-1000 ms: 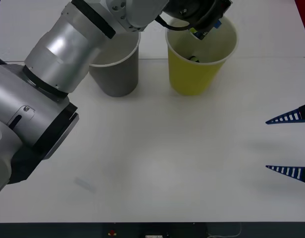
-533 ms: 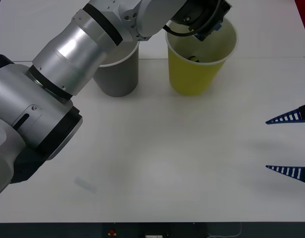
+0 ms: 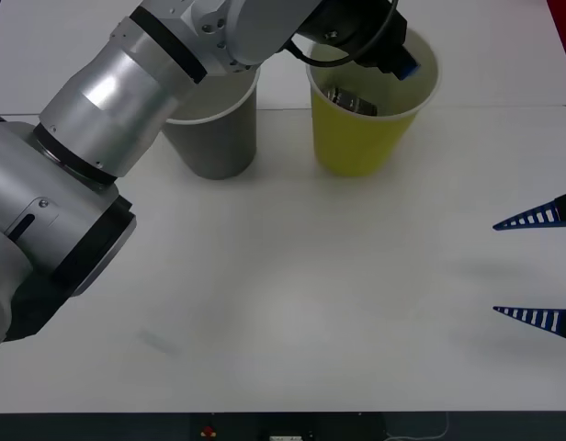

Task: Put the can into the green bin and the plastic bottle into the gray bin

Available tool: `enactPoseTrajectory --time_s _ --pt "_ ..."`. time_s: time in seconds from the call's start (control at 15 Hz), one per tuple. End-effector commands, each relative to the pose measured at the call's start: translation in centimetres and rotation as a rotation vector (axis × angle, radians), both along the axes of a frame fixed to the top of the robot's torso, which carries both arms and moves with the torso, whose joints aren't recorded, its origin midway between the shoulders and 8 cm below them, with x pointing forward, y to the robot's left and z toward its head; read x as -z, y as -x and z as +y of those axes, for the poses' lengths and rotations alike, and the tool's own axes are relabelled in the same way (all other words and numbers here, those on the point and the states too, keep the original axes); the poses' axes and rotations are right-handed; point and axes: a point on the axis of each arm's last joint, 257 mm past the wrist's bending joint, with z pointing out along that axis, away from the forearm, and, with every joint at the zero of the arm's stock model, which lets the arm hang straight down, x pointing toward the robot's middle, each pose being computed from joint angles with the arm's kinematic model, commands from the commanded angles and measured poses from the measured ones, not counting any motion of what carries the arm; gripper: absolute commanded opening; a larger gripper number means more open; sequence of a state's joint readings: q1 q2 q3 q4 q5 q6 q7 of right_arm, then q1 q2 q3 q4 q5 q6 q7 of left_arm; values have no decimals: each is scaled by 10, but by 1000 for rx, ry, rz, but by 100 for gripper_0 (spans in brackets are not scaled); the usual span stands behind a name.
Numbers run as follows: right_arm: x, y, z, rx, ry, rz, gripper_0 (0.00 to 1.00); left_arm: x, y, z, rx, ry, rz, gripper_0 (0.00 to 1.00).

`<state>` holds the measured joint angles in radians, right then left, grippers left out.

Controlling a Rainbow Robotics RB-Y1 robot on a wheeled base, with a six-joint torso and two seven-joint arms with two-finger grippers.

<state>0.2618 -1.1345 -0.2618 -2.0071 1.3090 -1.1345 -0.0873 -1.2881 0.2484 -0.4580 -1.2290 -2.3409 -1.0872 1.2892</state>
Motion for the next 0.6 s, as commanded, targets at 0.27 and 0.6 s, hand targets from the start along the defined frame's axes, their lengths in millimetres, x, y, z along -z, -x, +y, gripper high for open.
enactPoseTrajectory --time_s 0.27,0.6 --pt "0 0 0 0 0 0 100 -21 24 76 88 -27 -21 100" --pt "0 0 0 0 0 0 100 -13 69 140 127 -12 -55 100"
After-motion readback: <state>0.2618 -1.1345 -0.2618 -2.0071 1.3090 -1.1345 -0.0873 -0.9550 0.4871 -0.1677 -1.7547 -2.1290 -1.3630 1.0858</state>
